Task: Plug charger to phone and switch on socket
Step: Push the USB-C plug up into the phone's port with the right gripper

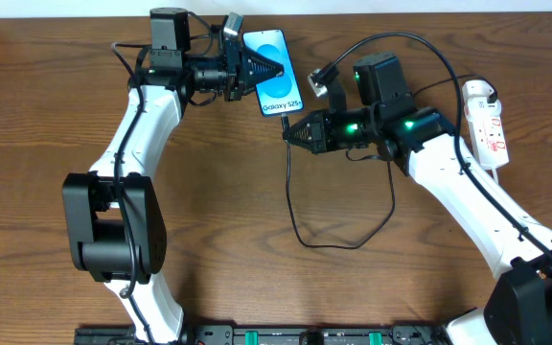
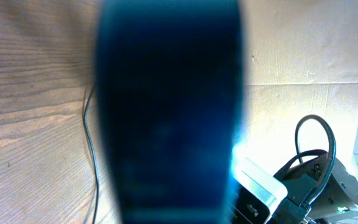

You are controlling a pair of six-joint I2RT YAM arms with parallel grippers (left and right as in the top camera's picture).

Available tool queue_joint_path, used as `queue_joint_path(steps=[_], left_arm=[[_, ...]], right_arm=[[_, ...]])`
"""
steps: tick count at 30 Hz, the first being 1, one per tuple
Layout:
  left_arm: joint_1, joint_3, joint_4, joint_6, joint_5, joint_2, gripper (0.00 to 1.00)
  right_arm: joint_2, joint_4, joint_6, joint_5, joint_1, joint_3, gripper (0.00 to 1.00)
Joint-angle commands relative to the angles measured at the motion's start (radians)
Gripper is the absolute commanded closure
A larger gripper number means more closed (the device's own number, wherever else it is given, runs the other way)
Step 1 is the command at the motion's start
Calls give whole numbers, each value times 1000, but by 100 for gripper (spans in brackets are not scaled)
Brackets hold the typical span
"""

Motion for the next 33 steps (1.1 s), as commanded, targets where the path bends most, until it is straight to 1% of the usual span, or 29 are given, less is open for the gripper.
queue_joint_path(steps=[1,27,33], left_arm=[[-7,1,3,42,41,-7,93],[-21,1,-2,35,76,-7,93],[-22,1,-2,13,80,-7,93]], right_arm=[[-14,28,29,20,-19,5,99],[-14,76,32,72,-23,5,99],[-2,96,32,72,-23,5,99]])
